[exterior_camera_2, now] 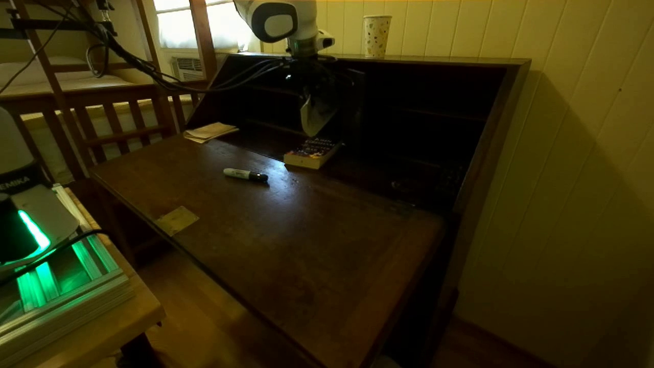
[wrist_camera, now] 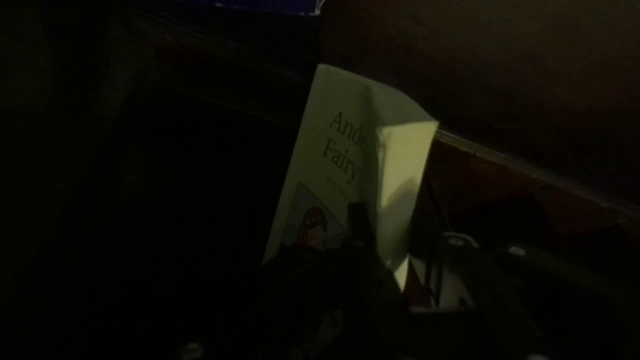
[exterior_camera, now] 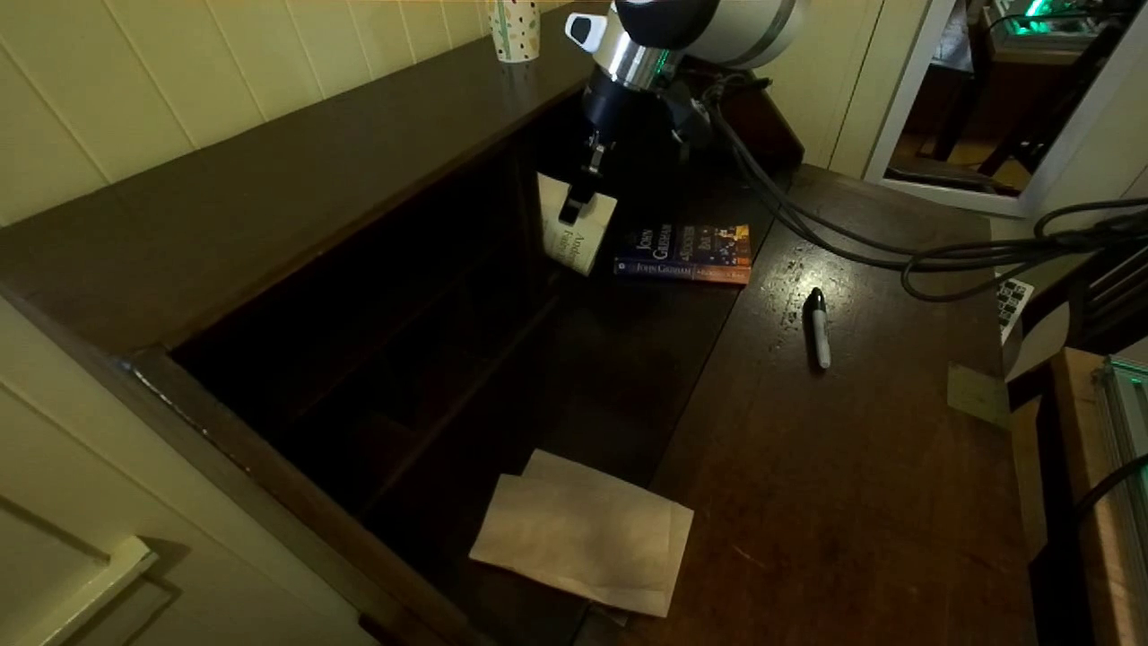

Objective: Put the white book in the top middle compartment

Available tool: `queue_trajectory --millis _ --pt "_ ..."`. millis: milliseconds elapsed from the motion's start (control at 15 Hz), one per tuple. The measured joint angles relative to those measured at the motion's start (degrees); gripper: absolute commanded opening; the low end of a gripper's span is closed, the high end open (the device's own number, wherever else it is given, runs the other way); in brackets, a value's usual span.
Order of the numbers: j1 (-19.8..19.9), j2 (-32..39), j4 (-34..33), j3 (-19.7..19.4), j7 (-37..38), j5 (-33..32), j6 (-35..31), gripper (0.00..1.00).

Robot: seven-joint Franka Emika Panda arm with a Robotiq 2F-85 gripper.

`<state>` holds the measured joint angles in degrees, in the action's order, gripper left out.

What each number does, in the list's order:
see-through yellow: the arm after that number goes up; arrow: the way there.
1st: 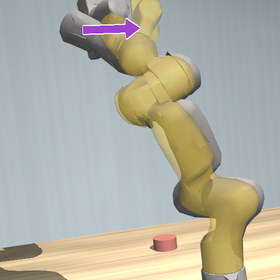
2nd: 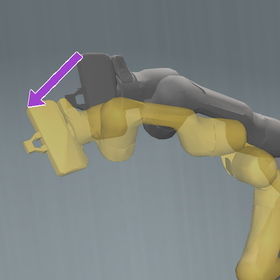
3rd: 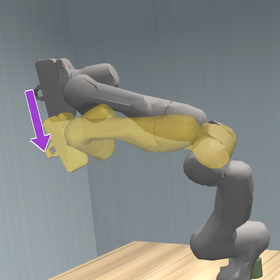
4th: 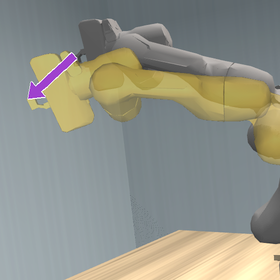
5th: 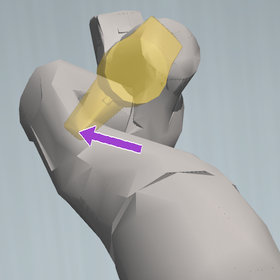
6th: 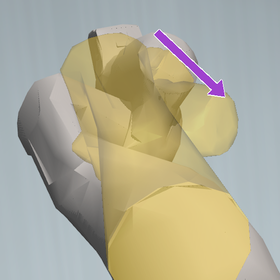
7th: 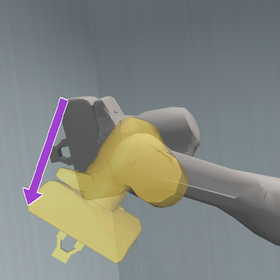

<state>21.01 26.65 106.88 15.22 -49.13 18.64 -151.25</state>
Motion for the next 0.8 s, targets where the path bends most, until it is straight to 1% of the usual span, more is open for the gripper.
queue_trajectory --millis 67,200,533,600,800 --pt "-0.56 0.0 -0.18 -0.71 0.16 -0.01 0.4 0.23" --pt "-1.08 0.04 -0.18 -1.45 0.18 -0.01 0.5 0.23" --pt "-1.1 0.04 -0.18 -1.54 0.18 -0.01 0.5 0.23" --pt "-1.1 0.04 -0.17 -1.54 0.18 -0.01 0.5 0.06" --pt "-1.4 0.04 -0.18 -2.01 0.19 -0.01 0.5 0.06"
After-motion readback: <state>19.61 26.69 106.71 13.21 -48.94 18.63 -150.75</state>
